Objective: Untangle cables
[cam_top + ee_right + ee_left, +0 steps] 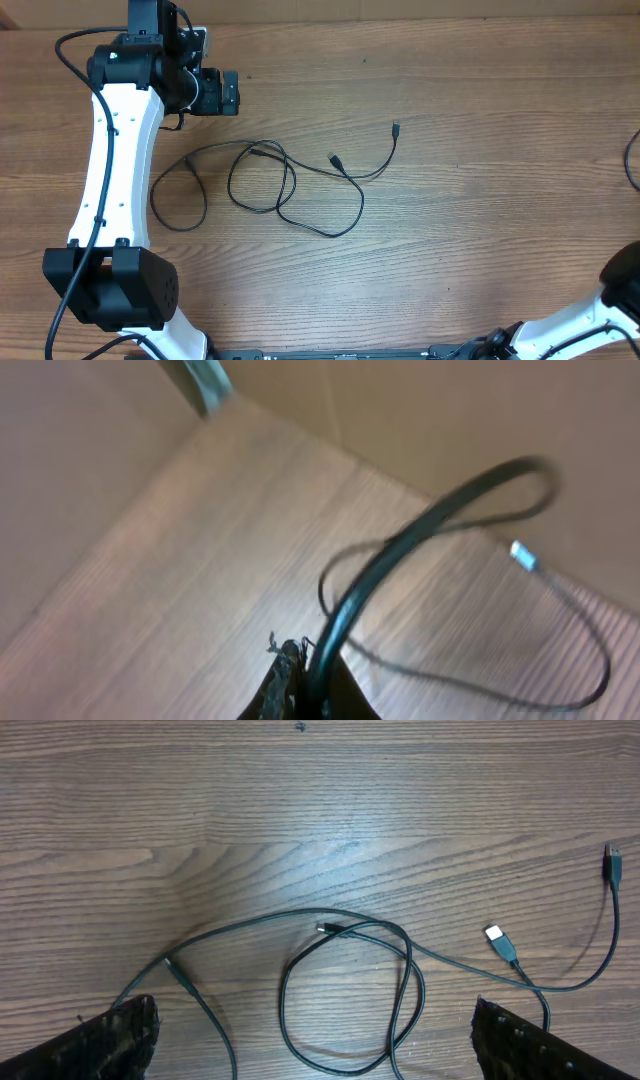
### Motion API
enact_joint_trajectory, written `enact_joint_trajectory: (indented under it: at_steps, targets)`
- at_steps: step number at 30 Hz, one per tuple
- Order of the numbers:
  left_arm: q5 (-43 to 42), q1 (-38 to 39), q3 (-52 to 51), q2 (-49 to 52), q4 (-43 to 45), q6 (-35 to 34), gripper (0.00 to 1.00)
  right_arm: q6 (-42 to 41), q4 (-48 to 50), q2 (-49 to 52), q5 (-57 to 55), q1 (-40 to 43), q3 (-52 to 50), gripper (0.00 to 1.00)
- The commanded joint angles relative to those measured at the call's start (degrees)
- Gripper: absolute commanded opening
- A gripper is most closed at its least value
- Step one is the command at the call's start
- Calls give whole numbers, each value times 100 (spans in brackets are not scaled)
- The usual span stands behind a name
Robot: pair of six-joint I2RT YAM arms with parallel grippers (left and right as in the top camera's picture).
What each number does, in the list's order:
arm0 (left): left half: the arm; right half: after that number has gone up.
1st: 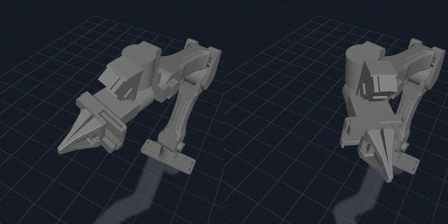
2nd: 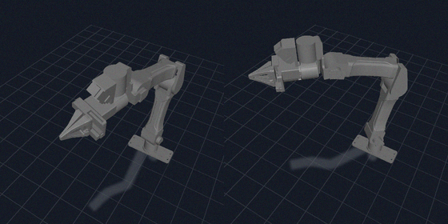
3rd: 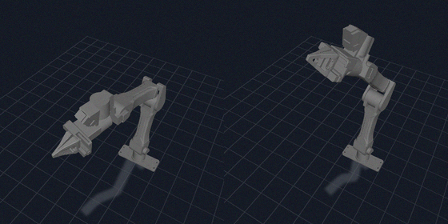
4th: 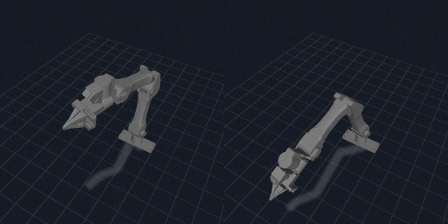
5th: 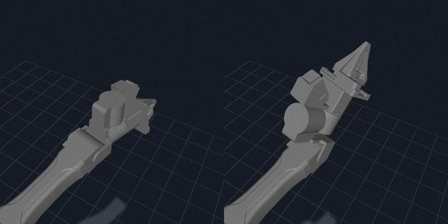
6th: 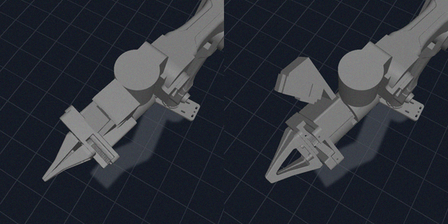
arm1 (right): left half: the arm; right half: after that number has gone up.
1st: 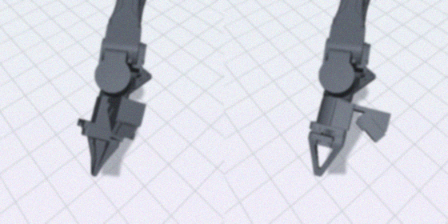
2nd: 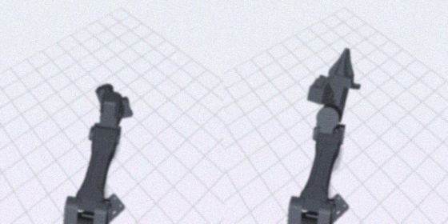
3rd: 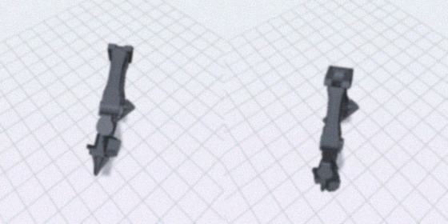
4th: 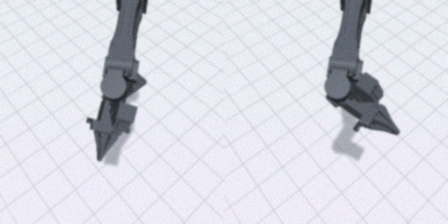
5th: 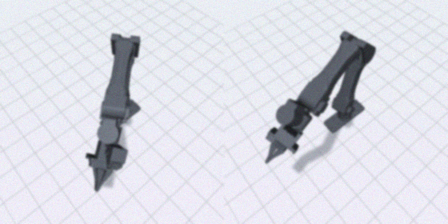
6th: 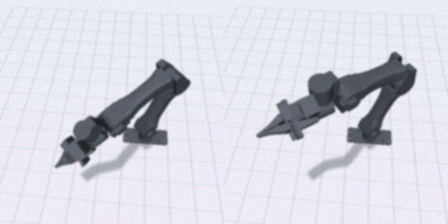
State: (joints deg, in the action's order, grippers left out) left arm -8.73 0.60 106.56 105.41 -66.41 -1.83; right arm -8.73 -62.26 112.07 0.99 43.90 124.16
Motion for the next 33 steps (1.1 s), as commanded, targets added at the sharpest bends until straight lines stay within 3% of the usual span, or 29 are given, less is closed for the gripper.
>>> enact_joint_trajectory:
  at_steps: [1,3,5,9,10,11,17,23,33]
  targets:
    - [20,-26,116,24,0,-118,99,-155,-216,337,173,61,68,4]
    - [20,-24,116,24,0,-118,100,-155,-372,518,173,66,68,6]
    - [20,-24,116,24,0,-118,100,-155,-507,671,173,63,68,19]
    - [17,-26,116,24,0,-118,100,-155,-688,785,175,63,59,84]
    - [20,-26,116,24,0,-118,100,-155,-695,785,175,63,59,96]
    - [20,-26,116,24,0,-118,100,-155,-708,785,181,63,59,100]
    - [17,-24,116,24,0,-118,99,-101,-885,785,848,61,59,100]
    - [17,-26,116,24,0,-118,99,496,-1220,785,2227,-114,59,100]
    - [20,-24,116,24,0,-118,99,1189,-2420,785,2527,-1532,-46,100]
